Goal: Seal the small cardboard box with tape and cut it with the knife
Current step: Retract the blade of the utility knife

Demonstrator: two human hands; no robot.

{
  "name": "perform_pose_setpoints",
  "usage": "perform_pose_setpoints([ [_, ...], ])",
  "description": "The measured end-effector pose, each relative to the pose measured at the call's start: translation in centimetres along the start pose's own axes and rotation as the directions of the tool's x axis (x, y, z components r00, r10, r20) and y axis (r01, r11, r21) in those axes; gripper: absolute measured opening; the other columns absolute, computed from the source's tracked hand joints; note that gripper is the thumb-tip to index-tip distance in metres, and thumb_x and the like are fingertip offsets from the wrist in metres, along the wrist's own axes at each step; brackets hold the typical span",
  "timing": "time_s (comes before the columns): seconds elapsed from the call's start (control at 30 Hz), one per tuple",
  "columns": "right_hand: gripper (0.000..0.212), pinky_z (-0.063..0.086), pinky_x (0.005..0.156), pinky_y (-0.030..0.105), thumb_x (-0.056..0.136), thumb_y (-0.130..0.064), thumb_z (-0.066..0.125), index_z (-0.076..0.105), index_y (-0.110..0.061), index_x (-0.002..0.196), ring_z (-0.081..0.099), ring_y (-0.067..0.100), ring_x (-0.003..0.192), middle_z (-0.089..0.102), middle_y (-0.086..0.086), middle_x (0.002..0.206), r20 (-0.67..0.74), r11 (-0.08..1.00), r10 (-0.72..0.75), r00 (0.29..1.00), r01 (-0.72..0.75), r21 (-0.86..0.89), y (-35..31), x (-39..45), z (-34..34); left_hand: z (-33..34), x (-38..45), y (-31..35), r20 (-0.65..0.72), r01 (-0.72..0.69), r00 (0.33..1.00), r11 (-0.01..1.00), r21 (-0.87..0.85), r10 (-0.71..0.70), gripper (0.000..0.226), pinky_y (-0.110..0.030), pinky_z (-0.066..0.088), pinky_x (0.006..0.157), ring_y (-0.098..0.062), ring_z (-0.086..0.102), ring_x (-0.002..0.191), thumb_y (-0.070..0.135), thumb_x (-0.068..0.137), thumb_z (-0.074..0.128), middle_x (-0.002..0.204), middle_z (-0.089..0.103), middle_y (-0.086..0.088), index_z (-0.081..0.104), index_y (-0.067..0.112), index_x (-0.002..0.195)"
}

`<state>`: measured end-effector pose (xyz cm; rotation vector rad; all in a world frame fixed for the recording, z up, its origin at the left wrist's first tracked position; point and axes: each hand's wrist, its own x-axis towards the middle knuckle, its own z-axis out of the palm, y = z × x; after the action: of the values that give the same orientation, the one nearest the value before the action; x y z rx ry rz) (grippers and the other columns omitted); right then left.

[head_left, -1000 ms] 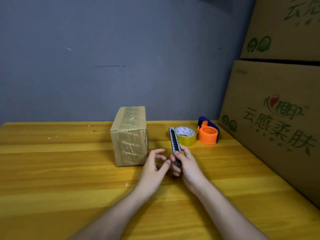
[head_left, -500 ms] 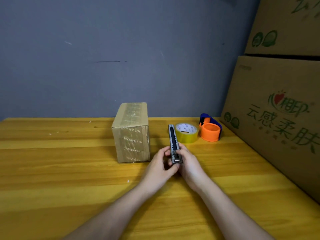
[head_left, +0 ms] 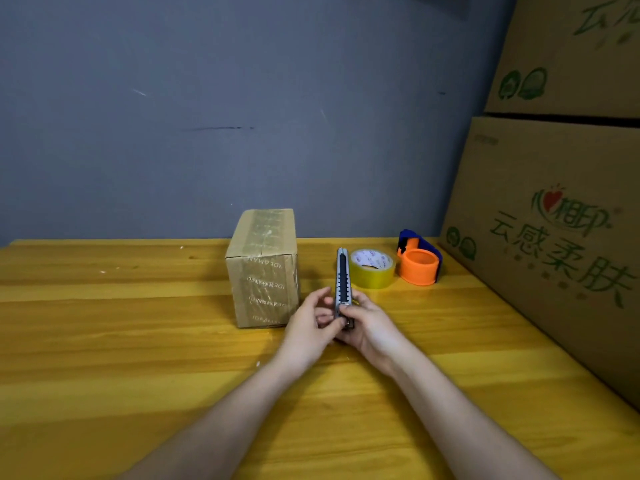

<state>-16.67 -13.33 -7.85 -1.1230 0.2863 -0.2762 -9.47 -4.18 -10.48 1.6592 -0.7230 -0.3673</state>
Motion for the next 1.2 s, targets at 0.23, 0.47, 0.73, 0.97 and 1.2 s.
perform_pose_setpoints([
  [0.23,0.025,0.053,0.058,0.025,0.097,0.001,0.038,0.048,-0.006,0.118,0.061,0.016,0.066,0.061,0.008,0.080,-0.132,0.977,0.048,0.990,-0.074,-0.200,-0.9,3.2,0.5,1.2,0.9,0.6,-0.155,0.029,0.988,0.971,0.235,0.008,0.050,-0.039,0.058,0.071,-0.021,0.068,0.096,0.016,0.088,0.059,0.108,0.069,-0.005,0.044,0.018,0.136],
  [0.47,0.038,0.042,0.087,0.027,0.094,-0.011,0.052,0.049,-0.002,0.131,0.057,0.024,0.108,0.061,0.016,0.123,-0.303,0.758,-0.199,0.932,-0.050,-0.650,-1.0,6.6,0.2,2.8,2.1,2.9,-0.257,0.163,0.964,0.912,0.375,-0.067,0.048,-0.035,0.042,0.097,-0.028,0.052,0.124,0.019,0.093,0.047,0.136,0.054,-0.010,0.040,0.020,0.140],
  [0.73,0.033,0.049,0.093,0.041,0.088,-0.020,0.061,0.062,-0.009,0.119,0.063,0.029,0.104,0.068,0.012,0.112,-0.347,0.633,-0.166,0.923,-0.170,-0.756,-1.4,8.1,-1.0,2.3,4.5,3.0,-0.200,0.207,0.971,0.884,0.420,-0.132,0.032,-0.036,0.048,0.084,-0.034,0.059,0.112,0.019,0.091,0.048,0.120,0.066,-0.013,0.058,0.019,0.121],
  [0.97,0.028,0.051,0.077,0.035,0.085,-0.032,0.060,0.072,-0.012,0.101,0.066,0.030,0.093,0.071,0.012,0.101,-0.381,0.503,-0.141,0.914,-0.265,-0.823,-1.4,9.3,-1.6,2.5,6.0,2.0,-0.192,0.224,0.972,0.796,0.563,-0.137,0.035,-0.038,0.043,0.096,-0.037,0.053,0.117,0.014,0.090,0.043,0.125,0.058,-0.016,0.061,0.018,0.120],
  [1.2,0.038,0.051,0.087,0.037,0.085,-0.034,0.051,0.067,-0.010,0.110,0.062,0.033,0.103,0.064,0.016,0.115,-0.402,0.396,-0.113,0.908,-0.330,-0.857,-1.0,10.3,-1.5,2.5,6.7,1.8,-0.178,0.259,0.966,0.701,0.664,-0.188,0.037,-0.040,0.039,0.101,-0.037,0.050,0.120,0.009,0.095,0.033,0.133,0.043,-0.017,0.056,0.010,0.125],
])
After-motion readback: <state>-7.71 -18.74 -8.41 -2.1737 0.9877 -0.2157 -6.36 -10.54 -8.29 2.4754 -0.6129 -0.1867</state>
